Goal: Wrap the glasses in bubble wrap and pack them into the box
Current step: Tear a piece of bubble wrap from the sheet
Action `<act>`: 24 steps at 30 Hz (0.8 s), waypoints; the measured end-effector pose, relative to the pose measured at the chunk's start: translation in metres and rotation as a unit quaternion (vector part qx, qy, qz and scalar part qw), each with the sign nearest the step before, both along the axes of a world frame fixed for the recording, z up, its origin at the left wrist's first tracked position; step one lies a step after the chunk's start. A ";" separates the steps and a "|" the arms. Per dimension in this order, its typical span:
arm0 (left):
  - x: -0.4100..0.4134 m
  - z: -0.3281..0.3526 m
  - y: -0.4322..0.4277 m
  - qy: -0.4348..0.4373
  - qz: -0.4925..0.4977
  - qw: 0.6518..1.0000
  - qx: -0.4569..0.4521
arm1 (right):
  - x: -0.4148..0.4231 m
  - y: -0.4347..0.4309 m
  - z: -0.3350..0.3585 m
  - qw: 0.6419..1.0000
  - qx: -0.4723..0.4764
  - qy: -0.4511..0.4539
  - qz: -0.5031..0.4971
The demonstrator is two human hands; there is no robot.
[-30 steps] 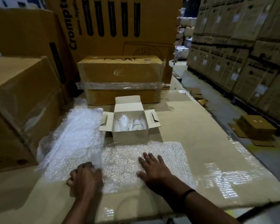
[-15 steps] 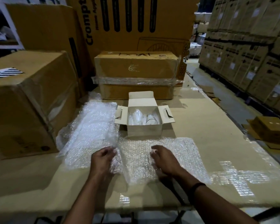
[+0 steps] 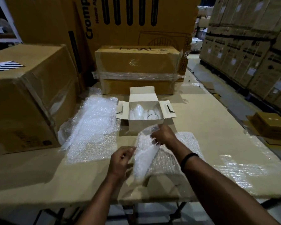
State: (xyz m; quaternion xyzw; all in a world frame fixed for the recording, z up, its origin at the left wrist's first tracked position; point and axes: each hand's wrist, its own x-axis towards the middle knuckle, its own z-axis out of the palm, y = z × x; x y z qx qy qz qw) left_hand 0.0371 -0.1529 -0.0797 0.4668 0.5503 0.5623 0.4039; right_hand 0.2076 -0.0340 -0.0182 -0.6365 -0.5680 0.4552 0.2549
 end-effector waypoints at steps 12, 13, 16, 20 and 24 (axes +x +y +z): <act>0.055 -0.010 0.020 0.488 -0.102 0.862 -0.090 | 0.124 -0.003 -0.021 0.977 -0.033 0.184 -0.102; 0.057 -0.011 0.021 0.497 -0.094 0.857 -0.099 | 0.126 -0.006 -0.025 0.978 -0.030 0.188 -0.086; 0.061 -0.015 0.022 0.491 -0.075 0.860 -0.116 | 0.124 -0.007 -0.032 0.990 0.009 0.137 -0.042; 0.061 -0.013 0.025 0.469 -0.072 0.872 -0.120 | 0.126 0.002 -0.037 0.996 0.050 0.050 -0.045; 0.067 -0.008 0.026 0.377 -0.044 0.919 -0.103 | 0.140 0.013 -0.039 0.995 0.066 -0.033 -0.070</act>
